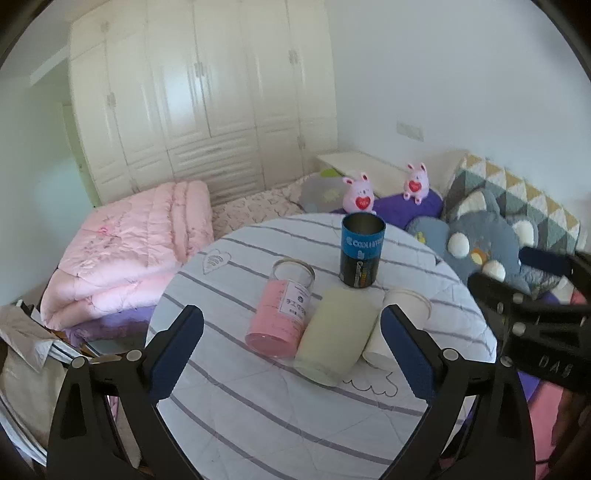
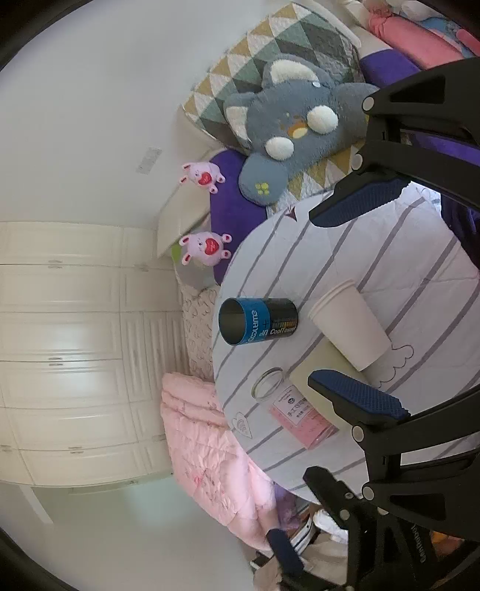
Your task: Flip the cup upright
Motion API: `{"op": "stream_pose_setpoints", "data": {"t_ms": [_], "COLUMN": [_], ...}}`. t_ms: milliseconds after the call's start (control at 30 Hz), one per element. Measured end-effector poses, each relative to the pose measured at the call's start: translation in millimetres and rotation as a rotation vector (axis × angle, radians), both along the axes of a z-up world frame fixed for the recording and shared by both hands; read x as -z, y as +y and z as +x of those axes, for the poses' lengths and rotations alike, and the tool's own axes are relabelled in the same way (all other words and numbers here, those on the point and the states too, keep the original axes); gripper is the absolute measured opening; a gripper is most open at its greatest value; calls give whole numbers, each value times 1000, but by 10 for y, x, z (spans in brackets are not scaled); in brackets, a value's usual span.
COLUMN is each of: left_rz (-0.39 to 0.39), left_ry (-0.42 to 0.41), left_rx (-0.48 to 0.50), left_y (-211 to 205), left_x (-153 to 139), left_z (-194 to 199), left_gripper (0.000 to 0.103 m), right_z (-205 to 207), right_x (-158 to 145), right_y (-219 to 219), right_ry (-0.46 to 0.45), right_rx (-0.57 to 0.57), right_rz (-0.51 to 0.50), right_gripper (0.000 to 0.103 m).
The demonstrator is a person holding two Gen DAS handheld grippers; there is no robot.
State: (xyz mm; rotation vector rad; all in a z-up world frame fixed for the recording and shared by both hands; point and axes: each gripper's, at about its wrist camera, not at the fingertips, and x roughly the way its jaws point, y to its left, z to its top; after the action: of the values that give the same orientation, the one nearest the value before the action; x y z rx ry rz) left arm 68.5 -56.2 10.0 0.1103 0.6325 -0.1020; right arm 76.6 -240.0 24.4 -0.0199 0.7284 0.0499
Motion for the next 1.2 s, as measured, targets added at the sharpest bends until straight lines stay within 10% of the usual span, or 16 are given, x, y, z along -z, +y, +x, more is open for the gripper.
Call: {"op": "stream_pose_setpoints", "data": {"t_ms": [1200], "left_rz": [-61], "left_ry": [-82], "left_rx": [-28], "left_y": [-107], "left_x": [13], "left_z": [-172], "left_gripper": [103], "right_z": [-260], "right_x": [38], "right_y": [8], "right_ry": [-43], "right_rx": [-29], "right_rz": [-45], "right_gripper": [81]}}
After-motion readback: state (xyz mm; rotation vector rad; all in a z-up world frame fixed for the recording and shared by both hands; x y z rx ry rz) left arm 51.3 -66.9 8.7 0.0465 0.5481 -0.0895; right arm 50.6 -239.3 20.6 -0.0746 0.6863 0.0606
